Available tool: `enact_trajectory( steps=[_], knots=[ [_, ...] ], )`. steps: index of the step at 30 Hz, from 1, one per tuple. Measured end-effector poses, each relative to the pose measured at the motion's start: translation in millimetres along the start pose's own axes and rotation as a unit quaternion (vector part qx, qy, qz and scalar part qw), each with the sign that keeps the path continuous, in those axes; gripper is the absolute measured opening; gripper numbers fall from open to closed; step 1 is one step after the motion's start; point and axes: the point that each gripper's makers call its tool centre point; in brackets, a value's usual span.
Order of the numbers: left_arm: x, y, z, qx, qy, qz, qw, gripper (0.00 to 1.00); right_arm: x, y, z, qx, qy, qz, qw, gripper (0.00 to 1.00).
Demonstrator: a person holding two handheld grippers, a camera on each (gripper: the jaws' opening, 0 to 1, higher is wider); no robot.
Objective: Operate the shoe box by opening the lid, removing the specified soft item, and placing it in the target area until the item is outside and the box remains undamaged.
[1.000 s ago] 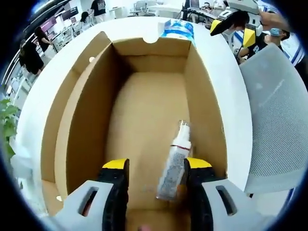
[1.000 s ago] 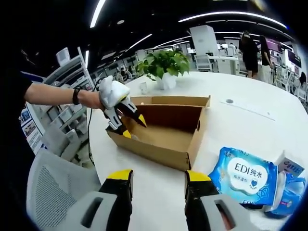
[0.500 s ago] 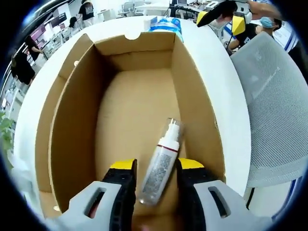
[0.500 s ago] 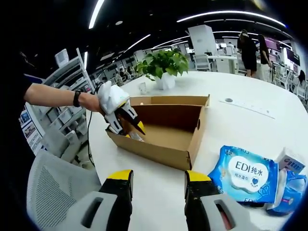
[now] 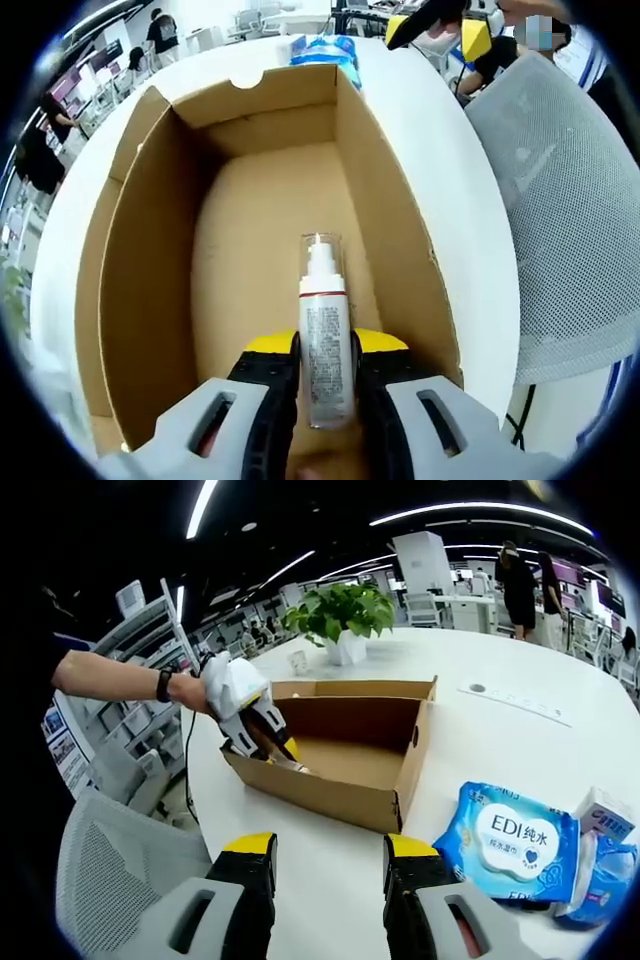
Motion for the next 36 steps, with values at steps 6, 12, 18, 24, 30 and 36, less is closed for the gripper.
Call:
enact_trajectory(
  steps=[6,12,18,24,30,36],
  knots=[
    [-2.8,7,-6.2,0.017,0.0,-0.011,0.9998,0.19,-5,-4,-3.3,0.005,0.002,-0.005,1.0,0.4],
    [-4.2,18,-18.4,0.04,0.018,-0.02,0.9988,0.19,-9,-7,-8.4,0.007,0.011,-0.01,0.9999,0.39],
    [-1.0,28,-31.7,0.066,0.025,-0.023,0.9973,0.19,-7,-9,-16.3,0.013,0.019,-0.011,0.9997,0.39],
    [1.8,39,-44.2,0.085,0.025,-0.026,0.9957,0.19,-5,-11,-29.7,0.02,0.034,-0.011,0.9992,0.38],
    [4.6,51,-62.9,0.112,0.018,-0.024,0.9933,0.19,-3,-12,-38.8,0.018,0.057,-0.014,0.9981,0.38],
    [11.6,58,-80.1,0.133,0.006,-0.014,0.991,0.19,-3,-11,-43.5,0.009,0.085,-0.014,0.9962,0.38]
  ],
)
Point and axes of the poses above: the point that each gripper's makers call its tool centre point, and the gripper's own axes: y roughly backward along the fingers, x roughly to its right, z roughly out of its underside, and after that the axes turned 12 degrees about -z, right-handed
